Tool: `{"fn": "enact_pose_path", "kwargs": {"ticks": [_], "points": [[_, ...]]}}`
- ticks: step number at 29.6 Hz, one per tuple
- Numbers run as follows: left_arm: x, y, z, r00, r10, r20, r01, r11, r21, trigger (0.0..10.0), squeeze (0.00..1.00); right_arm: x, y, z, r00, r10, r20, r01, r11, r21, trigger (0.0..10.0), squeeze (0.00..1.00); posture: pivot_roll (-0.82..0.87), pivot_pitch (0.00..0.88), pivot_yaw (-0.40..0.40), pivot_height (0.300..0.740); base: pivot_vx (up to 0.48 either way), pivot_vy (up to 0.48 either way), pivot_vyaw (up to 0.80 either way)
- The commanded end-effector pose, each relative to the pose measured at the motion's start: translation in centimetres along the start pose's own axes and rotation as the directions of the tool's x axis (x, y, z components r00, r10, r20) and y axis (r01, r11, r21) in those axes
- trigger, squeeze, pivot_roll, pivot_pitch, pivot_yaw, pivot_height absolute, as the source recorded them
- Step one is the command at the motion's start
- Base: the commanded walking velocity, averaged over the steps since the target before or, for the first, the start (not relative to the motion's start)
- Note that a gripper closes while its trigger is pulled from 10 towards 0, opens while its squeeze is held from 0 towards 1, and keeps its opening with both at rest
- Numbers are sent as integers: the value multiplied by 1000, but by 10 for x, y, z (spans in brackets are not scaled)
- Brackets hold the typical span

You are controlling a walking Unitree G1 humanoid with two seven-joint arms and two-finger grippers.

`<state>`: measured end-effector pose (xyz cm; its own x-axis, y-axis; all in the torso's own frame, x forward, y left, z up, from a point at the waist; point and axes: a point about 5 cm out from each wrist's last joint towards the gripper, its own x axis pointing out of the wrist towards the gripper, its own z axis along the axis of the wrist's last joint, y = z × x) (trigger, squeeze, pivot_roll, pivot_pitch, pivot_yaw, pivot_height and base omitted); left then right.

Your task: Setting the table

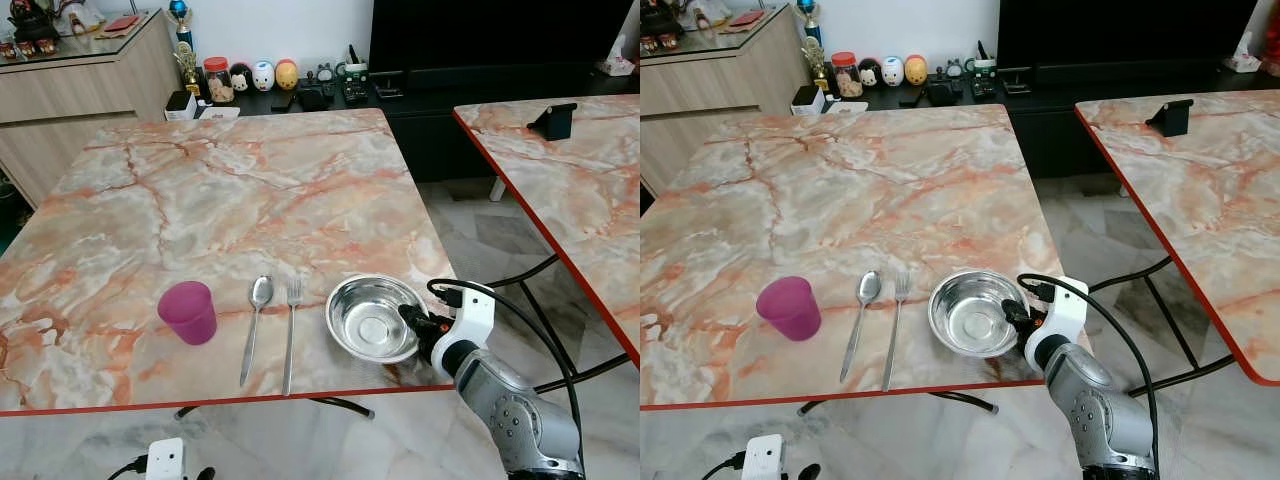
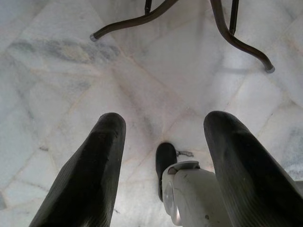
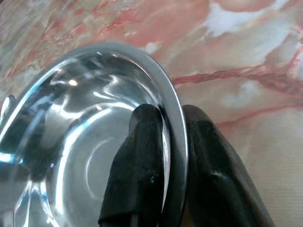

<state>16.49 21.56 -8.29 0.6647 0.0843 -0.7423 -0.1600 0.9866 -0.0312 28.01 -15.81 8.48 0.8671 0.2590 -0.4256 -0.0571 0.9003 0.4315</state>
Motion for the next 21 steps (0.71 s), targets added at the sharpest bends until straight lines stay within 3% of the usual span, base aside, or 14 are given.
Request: {"fn": "enact_pose_path", "kwargs": {"ticks": [1,7,13,17,18,21], "points": [[-1,2,-4,1000,5,-16,-4,1000,14,10000,0,3,3,2,1000,6,7,-6,1000,-5,0,0,-76,0,40,740,0,0,0],[-1,1,-3,1000,0,-15,0,1000,17,10000,0,5,3,7,999,-5,47,5,1000,9,0,0,-79,0,42,740,0,0,0],[0,-1,-1,1000,-7,-16,8,1000,25,10000,0,3,5,26,978,-13,206,4,999,45,0,0,-84,0,46,740,0,0,0],[1,-3,-1,1000,-12,-20,12,999,30,10000,0,1,10,38,953,20,303,-53,993,102,0,0,-83,0,48,740,0,0,0],[0,-2,-2,1000,-13,-23,14,999,33,10000,0,-2,16,47,926,59,372,-112,986,123,10000,0,-85,0,50,740,0,0,0],[0,-2,-3,1000,-15,-27,16,999,37,10000,0,-4,22,52,905,93,416,-151,983,108,10000,0,-89,0,51,740,0,0,0]]}}
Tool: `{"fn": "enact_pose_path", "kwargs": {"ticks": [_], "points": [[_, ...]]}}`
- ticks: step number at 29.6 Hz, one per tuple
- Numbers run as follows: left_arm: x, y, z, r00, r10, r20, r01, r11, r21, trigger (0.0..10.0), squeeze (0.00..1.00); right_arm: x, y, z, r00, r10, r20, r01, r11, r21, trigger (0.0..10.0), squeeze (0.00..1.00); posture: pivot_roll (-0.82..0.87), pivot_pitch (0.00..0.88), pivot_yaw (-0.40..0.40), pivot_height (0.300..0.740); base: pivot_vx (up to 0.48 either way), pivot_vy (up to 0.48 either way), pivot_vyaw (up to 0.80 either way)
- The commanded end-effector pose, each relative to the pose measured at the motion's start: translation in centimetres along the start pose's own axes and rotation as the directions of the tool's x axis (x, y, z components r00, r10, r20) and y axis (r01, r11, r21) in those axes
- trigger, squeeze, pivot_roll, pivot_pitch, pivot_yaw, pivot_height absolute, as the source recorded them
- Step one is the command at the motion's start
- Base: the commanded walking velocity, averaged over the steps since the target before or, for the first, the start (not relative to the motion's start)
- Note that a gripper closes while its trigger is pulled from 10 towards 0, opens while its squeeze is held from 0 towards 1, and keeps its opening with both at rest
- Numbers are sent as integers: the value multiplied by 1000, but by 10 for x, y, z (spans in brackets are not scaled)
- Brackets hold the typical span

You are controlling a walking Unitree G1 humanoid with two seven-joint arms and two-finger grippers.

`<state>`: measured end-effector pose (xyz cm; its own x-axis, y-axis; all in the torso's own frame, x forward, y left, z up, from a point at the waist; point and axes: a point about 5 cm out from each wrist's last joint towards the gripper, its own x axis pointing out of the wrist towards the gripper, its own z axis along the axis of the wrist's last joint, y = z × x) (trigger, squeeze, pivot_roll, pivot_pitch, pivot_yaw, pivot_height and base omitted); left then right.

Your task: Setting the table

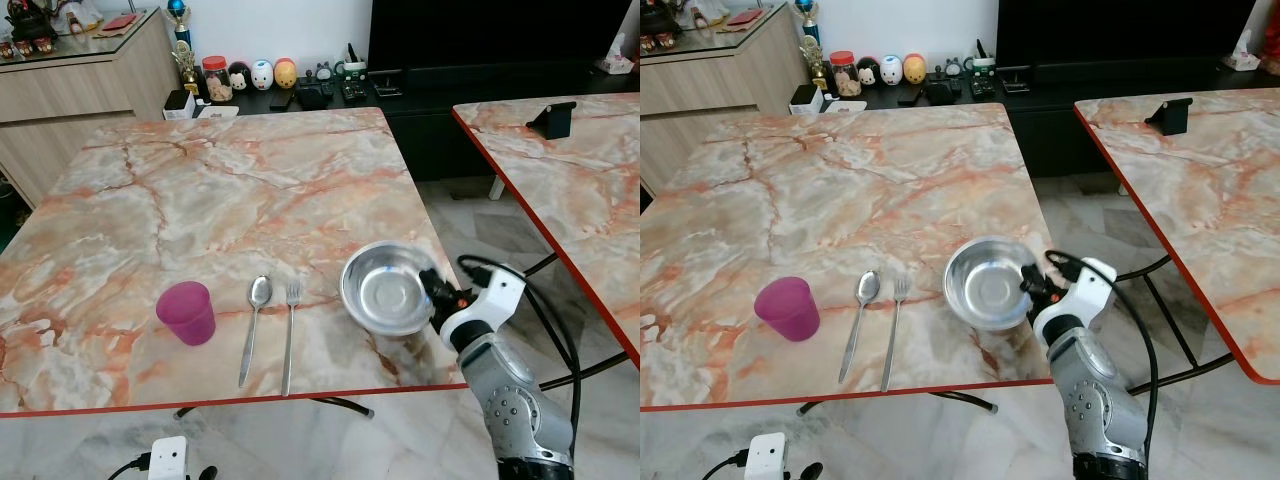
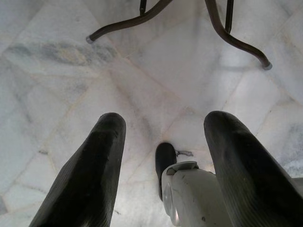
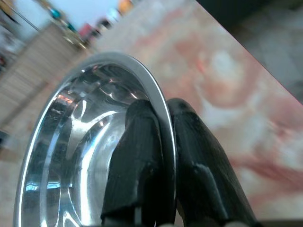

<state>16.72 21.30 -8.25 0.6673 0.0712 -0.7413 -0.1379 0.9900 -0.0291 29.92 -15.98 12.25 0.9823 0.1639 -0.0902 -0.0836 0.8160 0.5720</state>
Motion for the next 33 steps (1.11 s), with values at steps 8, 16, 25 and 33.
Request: {"fn": "enact_pose_path", "kwargs": {"ticks": [8,16,25,33], "points": [[-4,6,-11,999,6,-44,-7,1000,-20,10000,0,3,20,17,985,107,132,-107,994,-2,10000,0,-92,0,53,740,0,0,0],[-4,8,-9,999,13,-40,-14,1000,-20,10000,0,6,23,26,976,124,178,-113,991,-74,10000,0,-85,0,46,740,0,-330,0],[-3,5,-10,999,14,-42,-16,999,-29,10000,0,7,27,29,969,140,204,-120,987,-111,10000,0,-84,0,44,740,0,-373,313],[-3,4,-8,999,12,-41,-13,1000,-27,10000,0,7,25,30,967,132,216,-110,988,-111,10000,0,-87,0,45,740,0,-375,0]]}}
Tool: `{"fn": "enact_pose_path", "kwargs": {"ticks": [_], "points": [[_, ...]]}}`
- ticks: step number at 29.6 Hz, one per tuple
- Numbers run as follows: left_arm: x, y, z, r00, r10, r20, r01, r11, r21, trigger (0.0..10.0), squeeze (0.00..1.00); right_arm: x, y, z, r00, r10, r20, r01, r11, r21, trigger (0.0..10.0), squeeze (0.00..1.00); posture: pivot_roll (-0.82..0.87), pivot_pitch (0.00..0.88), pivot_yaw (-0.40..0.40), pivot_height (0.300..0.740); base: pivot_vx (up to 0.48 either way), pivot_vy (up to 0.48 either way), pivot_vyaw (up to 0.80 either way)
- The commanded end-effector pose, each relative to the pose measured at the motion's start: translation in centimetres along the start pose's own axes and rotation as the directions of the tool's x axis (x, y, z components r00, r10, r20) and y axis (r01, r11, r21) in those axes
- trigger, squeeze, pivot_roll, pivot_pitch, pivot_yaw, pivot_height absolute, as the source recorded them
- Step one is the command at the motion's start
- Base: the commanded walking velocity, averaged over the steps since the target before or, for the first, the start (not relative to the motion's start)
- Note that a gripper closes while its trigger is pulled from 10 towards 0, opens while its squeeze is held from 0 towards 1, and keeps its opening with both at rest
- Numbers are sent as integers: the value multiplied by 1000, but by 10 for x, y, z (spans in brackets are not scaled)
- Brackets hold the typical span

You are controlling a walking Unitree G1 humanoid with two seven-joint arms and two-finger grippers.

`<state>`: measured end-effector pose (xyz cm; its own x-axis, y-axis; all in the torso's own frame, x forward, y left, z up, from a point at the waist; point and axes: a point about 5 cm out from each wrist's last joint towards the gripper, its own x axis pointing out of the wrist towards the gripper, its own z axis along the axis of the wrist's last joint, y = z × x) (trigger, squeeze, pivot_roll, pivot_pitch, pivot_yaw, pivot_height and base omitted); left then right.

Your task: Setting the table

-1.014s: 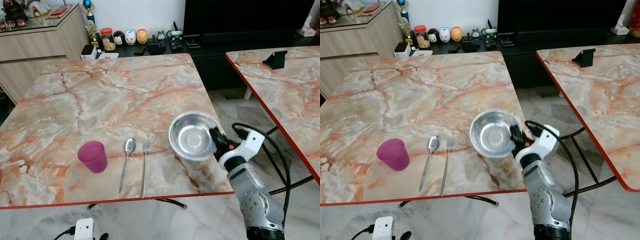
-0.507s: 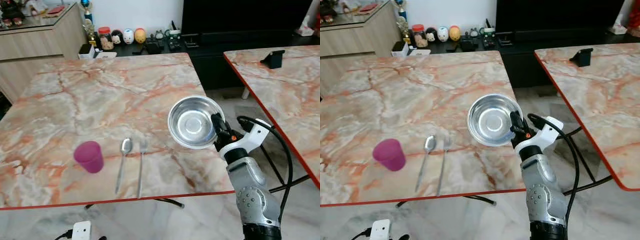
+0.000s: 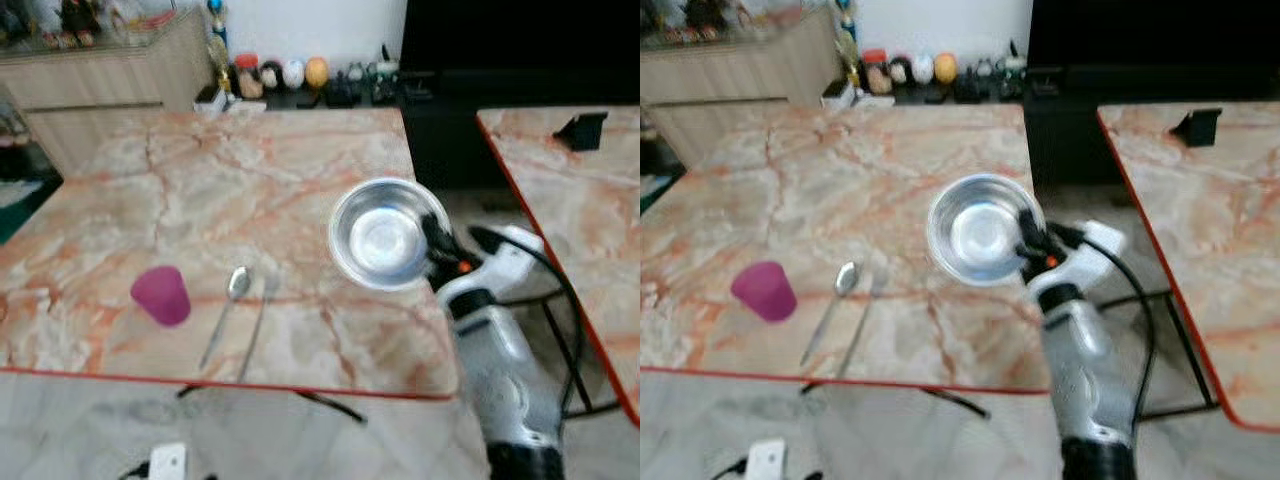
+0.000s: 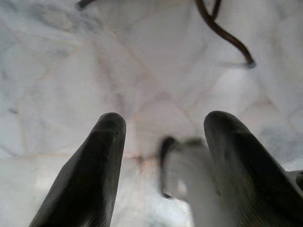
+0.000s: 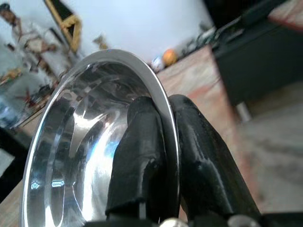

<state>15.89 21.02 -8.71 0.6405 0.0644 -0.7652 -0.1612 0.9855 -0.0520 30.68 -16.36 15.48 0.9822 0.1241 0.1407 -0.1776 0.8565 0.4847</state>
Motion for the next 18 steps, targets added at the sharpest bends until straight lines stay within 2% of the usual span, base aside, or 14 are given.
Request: {"fn": "enact_pose_path", "kwargs": {"ticks": [1,18], "points": [[0,6,2,1000,14,-3,-14,1000,7,10000,0,4,10,1,999,31,10,-31,1000,4,10000,0,-88,0,46,740,0,-371,0],[0,4,2,1000,4,1,-4,1000,9,10000,0,5,10,3,1000,23,20,-23,1000,1,10000,0,-94,0,46,740,0,-372,0]]}}
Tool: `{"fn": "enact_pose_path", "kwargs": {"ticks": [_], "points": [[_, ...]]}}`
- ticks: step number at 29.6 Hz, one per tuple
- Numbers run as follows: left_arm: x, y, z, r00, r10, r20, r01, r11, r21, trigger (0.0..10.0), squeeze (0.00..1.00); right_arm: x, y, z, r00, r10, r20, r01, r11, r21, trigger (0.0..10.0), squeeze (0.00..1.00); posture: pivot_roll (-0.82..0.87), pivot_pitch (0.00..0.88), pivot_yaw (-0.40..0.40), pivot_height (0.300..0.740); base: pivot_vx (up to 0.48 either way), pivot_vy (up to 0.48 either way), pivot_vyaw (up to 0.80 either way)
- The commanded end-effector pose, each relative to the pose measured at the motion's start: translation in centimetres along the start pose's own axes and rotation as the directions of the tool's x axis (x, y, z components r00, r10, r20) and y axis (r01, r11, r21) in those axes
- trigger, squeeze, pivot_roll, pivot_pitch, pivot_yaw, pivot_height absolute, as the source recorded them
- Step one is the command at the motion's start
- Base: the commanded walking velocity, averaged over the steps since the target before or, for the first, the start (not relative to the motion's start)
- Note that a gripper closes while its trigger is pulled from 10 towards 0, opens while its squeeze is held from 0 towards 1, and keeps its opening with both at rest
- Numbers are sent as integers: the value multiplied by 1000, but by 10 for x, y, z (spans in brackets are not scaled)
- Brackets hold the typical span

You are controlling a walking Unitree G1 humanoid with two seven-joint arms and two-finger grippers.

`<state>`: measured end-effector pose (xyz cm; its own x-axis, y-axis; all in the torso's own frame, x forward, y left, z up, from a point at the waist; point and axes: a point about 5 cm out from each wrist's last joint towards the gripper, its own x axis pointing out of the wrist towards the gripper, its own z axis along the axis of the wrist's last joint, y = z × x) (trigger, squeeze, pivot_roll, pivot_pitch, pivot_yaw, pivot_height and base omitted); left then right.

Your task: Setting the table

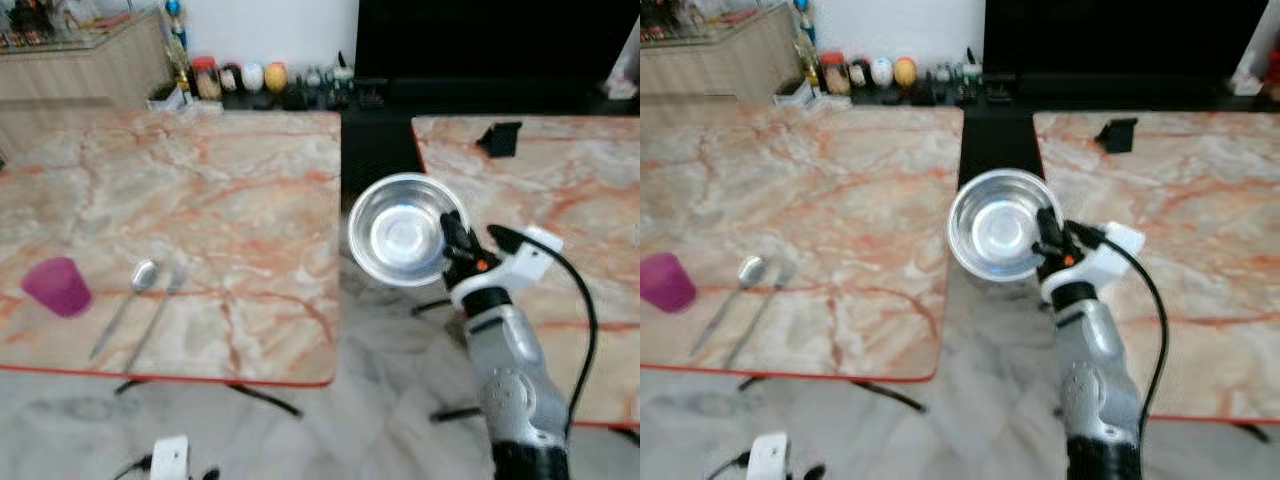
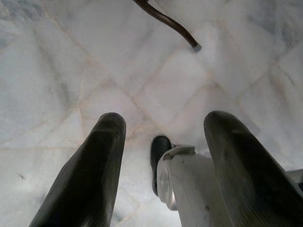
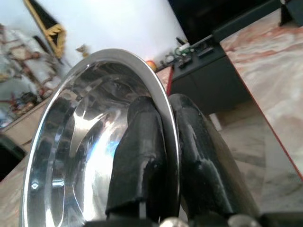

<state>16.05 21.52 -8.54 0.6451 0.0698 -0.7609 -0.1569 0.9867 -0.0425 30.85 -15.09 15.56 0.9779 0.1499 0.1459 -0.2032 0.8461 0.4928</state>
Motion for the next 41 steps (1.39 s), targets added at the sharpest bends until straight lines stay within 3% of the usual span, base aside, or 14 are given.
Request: {"fn": "enact_pose_path", "kwargs": {"ticks": [1,41], "points": [[0,-1,-1,1000,-2,-5,2,1000,0,10000,0,2,-1,9,1000,-2,29,2,1000,-12,10000,0,-93,0,46,740,0,-375,0],[2,-7,4,999,-20,25,19,1000,11,10000,0,4,-2,13,999,-18,46,20,999,-30,10000,0,-101,0,49,740,0,-373,0]]}}
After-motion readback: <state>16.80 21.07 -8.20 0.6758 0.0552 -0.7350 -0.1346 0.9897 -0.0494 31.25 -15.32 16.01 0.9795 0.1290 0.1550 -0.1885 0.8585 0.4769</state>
